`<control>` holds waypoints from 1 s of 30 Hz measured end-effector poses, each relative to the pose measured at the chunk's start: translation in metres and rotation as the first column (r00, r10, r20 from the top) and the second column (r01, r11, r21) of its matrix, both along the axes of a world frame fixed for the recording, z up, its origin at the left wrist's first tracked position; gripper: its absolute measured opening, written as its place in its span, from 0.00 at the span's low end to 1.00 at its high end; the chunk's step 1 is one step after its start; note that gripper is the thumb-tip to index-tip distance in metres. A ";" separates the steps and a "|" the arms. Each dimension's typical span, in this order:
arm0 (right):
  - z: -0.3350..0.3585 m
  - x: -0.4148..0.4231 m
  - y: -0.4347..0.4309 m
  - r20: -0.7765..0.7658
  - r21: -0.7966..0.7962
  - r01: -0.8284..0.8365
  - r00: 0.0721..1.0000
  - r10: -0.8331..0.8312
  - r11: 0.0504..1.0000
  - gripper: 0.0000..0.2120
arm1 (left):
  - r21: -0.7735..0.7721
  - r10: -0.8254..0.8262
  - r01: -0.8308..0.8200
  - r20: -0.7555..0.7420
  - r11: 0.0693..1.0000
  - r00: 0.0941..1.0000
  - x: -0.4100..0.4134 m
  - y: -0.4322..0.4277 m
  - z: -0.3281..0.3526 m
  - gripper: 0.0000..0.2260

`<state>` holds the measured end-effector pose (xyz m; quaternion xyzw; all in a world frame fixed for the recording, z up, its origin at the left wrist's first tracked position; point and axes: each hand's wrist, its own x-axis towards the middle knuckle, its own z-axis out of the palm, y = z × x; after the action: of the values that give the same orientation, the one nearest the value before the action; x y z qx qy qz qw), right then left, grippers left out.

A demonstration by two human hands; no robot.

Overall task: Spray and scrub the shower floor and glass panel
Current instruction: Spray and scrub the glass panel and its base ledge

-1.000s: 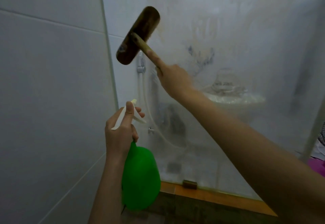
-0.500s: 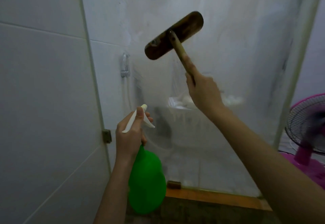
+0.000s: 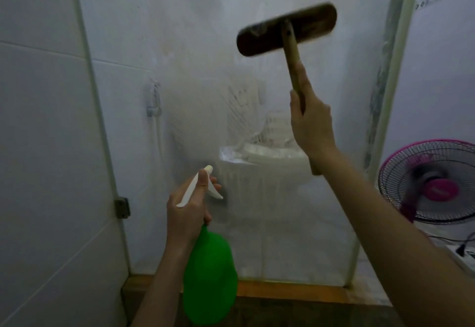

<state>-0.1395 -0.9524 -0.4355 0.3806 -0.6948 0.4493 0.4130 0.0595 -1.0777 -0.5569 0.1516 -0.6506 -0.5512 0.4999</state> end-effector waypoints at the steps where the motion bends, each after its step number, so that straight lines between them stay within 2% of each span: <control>1: -0.032 -0.001 0.011 0.008 -0.003 0.010 1.000 -0.010 1.000 0.25 | 0.000 -0.002 0.002 -0.006 1.000 1.000 -0.002 0.000 -0.001 0.13; 4: -0.153 0.008 0.056 0.149 0.000 0.016 0.989 -0.016 1.000 0.26 | 0.007 -0.022 0.022 -0.013 1.000 1.000 -0.007 0.004 -0.005 0.13; 6: -0.189 0.015 0.074 0.217 0.026 0.002 0.976 -0.007 1.000 0.27 | 0.030 -0.048 0.049 -0.016 0.998 0.999 -0.011 0.008 -0.009 0.12; 8: -0.159 0.008 0.070 0.177 0.040 0.020 0.984 -0.027 0.999 0.26 | 0.024 -0.055 0.054 0.015 0.998 0.998 -0.016 0.010 -0.015 0.17; 12: -0.043 -0.020 0.041 0.075 -0.106 0.007 0.997 0.001 0.994 0.25 | 0.009 -0.073 0.073 0.071 0.997 0.995 -0.028 0.017 -0.026 0.23; 14: -0.039 -0.024 0.040 0.055 -0.162 0.004 0.998 0.005 0.987 0.24 | 0.013 -0.087 0.086 0.065 0.996 0.994 -0.032 0.021 -0.027 0.23; 17: -0.148 -0.014 0.058 0.154 -0.136 0.018 0.988 0.003 0.991 0.25 | 0.006 -0.081 0.081 0.054 0.997 0.995 -0.037 0.026 -0.030 0.23; 19: -0.244 0.008 0.079 0.314 -0.056 0.019 0.950 -0.001 0.998 0.26 | -0.006 -0.080 0.081 0.074 0.997 0.994 -0.039 0.032 -0.037 0.22; 21: -0.293 0.024 0.092 0.397 0.019 0.029 0.917 -0.034 0.999 0.27 | 0.001 -0.093 0.093 0.091 0.996 0.992 -0.040 0.038 -0.048 0.19; 23: -0.279 0.017 0.088 0.386 0.003 -0.002 0.922 0.001 1.000 0.27 | 0.002 -0.096 0.097 0.133 0.995 0.986 -0.041 0.044 -0.061 0.19; 27: -0.182 -0.019 0.059 0.199 -0.114 -0.017 0.979 0.040 0.993 0.24 | 0.065 -0.094 0.083 0.192 0.994 0.977 -0.047 0.050 -0.083 0.20; 29: -0.182 -0.027 0.054 0.156 -0.134 -0.011 0.987 0.033 0.991 0.24 | 0.077 -0.103 0.089 0.191 0.993 0.976 -0.049 0.056 -0.089 0.18; 30: -0.204 -0.026 0.057 0.164 -0.121 -0.004 0.986 0.024 0.993 0.24 | 0.072 -0.107 0.095 0.184 0.993 0.977 -0.051 0.058 -0.091 0.16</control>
<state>-0.1657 -0.8958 -0.6397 0.3213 -0.6958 0.5230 0.3731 0.0083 -1.0195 -0.6480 0.1851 -0.6840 -0.5794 0.4027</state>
